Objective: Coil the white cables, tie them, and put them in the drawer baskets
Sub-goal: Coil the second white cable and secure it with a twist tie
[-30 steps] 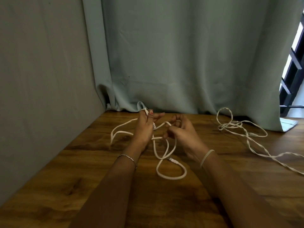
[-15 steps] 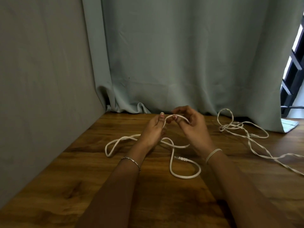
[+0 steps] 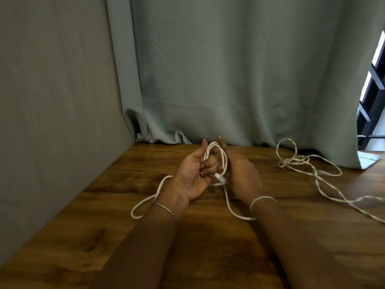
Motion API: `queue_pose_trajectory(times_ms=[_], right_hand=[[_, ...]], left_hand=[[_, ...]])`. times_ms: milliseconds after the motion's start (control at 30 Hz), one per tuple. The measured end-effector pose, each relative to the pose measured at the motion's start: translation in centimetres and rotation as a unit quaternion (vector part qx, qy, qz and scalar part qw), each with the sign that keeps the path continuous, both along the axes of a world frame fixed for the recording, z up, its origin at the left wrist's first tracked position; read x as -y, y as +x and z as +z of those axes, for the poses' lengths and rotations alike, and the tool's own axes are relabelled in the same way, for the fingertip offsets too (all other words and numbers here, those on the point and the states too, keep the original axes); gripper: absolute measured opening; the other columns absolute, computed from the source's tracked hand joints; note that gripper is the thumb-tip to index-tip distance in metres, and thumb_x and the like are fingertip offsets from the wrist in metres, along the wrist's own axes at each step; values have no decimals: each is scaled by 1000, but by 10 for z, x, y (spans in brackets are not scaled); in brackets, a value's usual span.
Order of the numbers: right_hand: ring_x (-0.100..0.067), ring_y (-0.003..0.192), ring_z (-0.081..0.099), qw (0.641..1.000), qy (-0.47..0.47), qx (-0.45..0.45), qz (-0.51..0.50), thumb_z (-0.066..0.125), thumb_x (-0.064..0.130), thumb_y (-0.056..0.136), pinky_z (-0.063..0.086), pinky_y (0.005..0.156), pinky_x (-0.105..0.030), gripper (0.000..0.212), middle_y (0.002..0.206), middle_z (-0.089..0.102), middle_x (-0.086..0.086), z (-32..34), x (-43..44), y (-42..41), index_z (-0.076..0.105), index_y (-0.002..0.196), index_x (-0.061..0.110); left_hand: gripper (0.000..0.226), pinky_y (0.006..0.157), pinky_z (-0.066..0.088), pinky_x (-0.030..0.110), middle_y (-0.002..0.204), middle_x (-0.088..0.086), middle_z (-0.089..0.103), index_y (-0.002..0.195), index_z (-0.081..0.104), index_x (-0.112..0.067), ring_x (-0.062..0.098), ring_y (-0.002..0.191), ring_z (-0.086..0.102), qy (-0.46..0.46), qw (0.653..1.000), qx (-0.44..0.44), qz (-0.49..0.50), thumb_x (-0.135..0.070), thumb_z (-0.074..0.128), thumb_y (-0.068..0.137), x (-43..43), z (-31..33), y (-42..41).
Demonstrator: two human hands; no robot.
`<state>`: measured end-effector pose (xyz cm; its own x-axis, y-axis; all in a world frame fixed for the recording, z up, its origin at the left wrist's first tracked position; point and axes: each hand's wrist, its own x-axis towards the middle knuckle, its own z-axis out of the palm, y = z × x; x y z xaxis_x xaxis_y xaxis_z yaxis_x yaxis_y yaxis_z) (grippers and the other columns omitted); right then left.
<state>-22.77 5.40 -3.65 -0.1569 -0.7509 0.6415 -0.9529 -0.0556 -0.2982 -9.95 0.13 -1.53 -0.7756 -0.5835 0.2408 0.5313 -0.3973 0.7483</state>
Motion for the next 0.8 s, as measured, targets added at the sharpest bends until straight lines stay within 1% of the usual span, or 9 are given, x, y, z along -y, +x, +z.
queue_pose_trajectory(times_ms=[133,300,400,467,533,600,667,733,800], right_hand=[[-21,88,61,994,87,-51,-39,49,17,95,33,67,-24,8,102,66,-4,-1,-4,12,57,98,17],[-22,95,61,990,76,-90,-82,46,19,98,33,68,-25,18,106,64,-4,8,-5,20,57,112,17],[-20,91,61,989,57,-108,-89,51,23,95,35,65,-25,16,98,65,0,8,-5,19,59,109,22],[-14,81,61,995,48,-61,-56,54,25,92,43,64,-26,10,86,64,4,4,-1,18,62,99,23],[-9,71,58,992,46,115,2,58,21,90,46,63,-25,7,77,62,7,2,7,19,65,93,21],[-9,68,57,914,85,386,91,56,18,94,46,62,-23,9,77,61,2,3,10,24,64,93,14],[-15,73,63,760,109,613,188,49,13,99,53,65,-25,13,82,64,-7,5,11,30,59,94,8],[-21,76,66,641,86,718,256,43,8,100,59,73,-31,13,78,64,-11,9,12,29,54,95,4],[-16,58,59,607,64,739,285,41,8,101,60,71,-33,13,62,56,-5,15,15,24,51,93,5]], left_hand=[[54,56,51,22,43,-4,28,76,64,-4,7,34,28,73,992,-102,-18,-37,30,103,-5,3,-2],[51,55,49,22,47,-3,28,83,59,-4,7,40,27,119,978,-153,80,-36,27,105,1,10,0],[48,71,47,25,51,-4,30,91,58,-3,7,43,29,106,976,-136,134,-38,28,104,8,7,-1],[46,77,47,27,51,-4,32,93,57,-3,7,44,30,97,973,-127,166,-38,29,104,18,6,-2],[43,78,48,28,52,-4,34,96,56,-4,8,46,32,88,970,-122,192,-38,31,103,29,5,-2],[41,78,49,28,55,-4,35,99,56,-3,9,50,34,84,967,-113,214,-37,32,103,38,3,-3],[39,80,49,29,59,-2,37,99,55,-3,10,54,37,82,964,-94,233,-35,34,103,42,2,-7],[36,81,48,30,66,1,41,95,54,-4,13,61,42,96,960,-85,251,-32,34,104,44,5,-12],[34,76,45,29,68,4,40,87,50,-5,14,61,40,122,951,-106,263,-28,32,105,48,14,-17]])
